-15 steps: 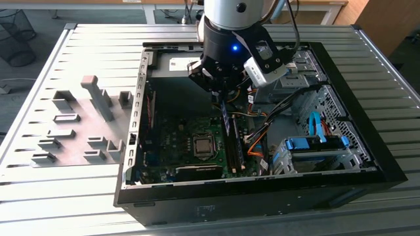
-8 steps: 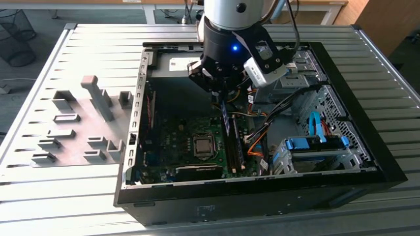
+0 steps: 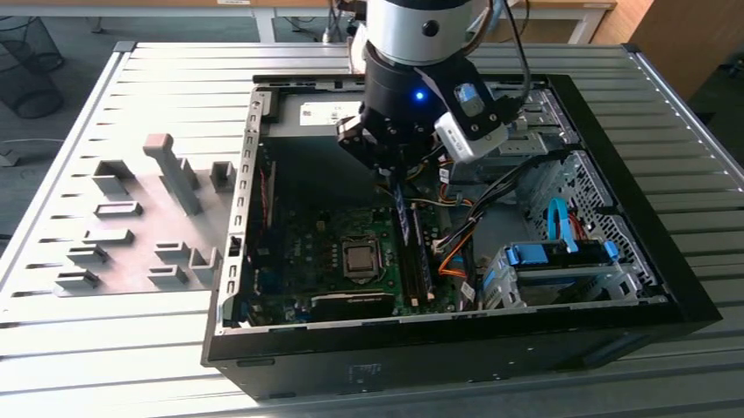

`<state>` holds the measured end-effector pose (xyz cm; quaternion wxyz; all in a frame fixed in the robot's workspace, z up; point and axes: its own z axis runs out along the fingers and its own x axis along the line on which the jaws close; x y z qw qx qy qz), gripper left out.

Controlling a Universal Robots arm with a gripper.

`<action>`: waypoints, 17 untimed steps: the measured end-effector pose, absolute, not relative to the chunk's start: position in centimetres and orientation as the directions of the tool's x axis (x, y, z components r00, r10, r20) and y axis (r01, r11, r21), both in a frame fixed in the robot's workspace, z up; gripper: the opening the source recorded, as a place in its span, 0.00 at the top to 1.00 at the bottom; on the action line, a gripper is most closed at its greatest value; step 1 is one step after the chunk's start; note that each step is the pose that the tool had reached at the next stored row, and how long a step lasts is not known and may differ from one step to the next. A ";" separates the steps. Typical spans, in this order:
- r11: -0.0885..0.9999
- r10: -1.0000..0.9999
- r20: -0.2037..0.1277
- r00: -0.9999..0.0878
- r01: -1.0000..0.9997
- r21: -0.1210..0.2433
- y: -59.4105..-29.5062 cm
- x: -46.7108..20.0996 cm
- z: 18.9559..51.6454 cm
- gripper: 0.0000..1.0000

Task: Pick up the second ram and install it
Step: 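Insert the second ram into the second slot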

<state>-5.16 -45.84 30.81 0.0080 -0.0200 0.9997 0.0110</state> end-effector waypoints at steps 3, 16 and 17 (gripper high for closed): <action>0.999 -0.038 -0.016 -0.999 -0.038 0.022 -45.8 -5.0 30.3 0.86; 0.999 -0.035 -0.016 -0.999 -0.036 0.022 -45.9 -4.8 27.9 0.86; 0.999 -0.035 -0.017 -0.999 -0.036 0.022 -45.9 -4.8 27.7 0.86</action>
